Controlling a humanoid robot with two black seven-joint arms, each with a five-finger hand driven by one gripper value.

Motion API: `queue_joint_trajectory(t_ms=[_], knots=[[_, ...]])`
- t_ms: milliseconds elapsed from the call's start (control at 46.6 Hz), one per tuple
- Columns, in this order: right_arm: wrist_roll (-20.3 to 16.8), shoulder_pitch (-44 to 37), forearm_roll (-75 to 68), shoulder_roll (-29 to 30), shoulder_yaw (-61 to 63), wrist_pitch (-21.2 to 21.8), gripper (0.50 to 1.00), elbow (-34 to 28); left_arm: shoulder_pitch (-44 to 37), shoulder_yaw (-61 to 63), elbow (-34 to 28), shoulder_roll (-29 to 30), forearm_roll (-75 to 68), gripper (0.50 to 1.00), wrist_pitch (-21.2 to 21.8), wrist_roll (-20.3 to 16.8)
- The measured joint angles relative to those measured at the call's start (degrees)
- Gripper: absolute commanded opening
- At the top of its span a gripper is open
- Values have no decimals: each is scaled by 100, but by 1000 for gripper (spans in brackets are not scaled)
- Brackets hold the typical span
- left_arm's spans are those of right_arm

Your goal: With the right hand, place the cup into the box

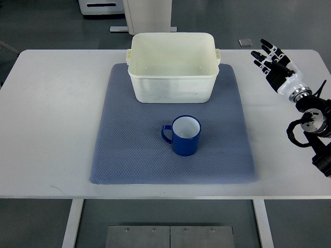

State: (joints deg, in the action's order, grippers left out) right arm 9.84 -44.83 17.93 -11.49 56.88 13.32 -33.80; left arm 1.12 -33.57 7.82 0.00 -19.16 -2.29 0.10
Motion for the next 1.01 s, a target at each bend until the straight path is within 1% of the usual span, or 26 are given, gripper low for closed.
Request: queue_joint_trajectory(t_ms=[193,644,1009], knots=[[0,1,0,-2,-1,1,1000,2,-5,0,0,0,0,1000,-23,-62],[9,35,0,16,-7,-1,1000,5,3,0,0,0,0,1000,1,-54],[13,23,-3,7,-238,40,1000,-4,3,0,0,0,0,1000,1,-54]])
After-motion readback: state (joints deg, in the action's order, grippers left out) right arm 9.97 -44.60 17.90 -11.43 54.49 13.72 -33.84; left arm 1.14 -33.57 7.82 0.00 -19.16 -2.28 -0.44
